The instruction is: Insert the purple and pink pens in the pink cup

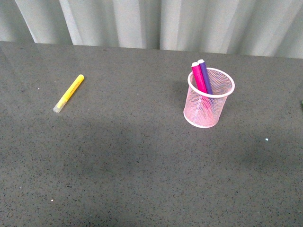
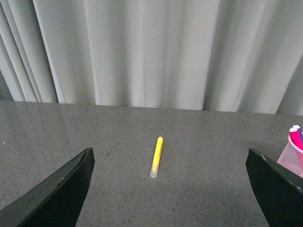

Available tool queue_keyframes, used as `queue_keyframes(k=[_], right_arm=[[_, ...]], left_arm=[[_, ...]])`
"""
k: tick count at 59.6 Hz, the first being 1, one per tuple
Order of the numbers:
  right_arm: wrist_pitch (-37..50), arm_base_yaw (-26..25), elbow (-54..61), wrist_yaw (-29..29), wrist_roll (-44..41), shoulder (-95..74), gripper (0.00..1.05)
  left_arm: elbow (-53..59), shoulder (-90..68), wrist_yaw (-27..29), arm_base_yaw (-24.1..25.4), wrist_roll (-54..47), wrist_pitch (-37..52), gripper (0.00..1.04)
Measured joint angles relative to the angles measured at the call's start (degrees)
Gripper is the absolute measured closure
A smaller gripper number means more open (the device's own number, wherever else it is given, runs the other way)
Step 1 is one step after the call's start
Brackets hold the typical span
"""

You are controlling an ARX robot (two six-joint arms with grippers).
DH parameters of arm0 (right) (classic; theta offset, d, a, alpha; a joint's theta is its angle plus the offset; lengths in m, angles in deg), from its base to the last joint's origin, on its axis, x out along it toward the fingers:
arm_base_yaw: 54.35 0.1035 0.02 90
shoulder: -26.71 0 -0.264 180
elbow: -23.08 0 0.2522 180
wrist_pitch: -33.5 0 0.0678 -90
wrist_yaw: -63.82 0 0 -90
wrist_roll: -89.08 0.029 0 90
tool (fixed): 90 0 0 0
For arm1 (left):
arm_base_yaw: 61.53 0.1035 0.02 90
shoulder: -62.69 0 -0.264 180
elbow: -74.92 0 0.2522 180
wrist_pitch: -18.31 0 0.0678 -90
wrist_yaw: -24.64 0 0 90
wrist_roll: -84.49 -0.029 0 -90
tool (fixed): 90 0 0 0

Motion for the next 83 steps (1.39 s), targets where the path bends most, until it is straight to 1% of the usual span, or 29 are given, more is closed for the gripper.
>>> queue_keyframes(k=[7,8,14,16,20,83], right_arm=[[0.00,0.00,0.00,0.00,0.00,0.00,0.30],[0.00,0.00,0.00,0.00,0.00,0.00,0.29],[0.00,0.00,0.00,0.00,0.00,0.00,0.07],[0.00,0.00,0.00,0.00,0.04,0.00,0.05],[0.00,0.00,-0.02,0.00,0.02,0.00,0.07],[0.00,0.00,0.00,0.00,0.02,0.00,0.07]], left_arm=[[0.00,0.00,0.00,0.00,0.00,-0.02,0.07],[0.00,0.00,0.00,0.00,0.00,0.00,0.07],[0.00,0.00,0.00,0.00,0.00,-0.02,0.07],[0.00,0.00,0.00,0.00,0.00,0.00,0.07],[0.00,0.00,0.00,0.00,0.00,0.00,0.07],[0.00,0.00,0.00,0.00,0.00,-0.02,0.07]])
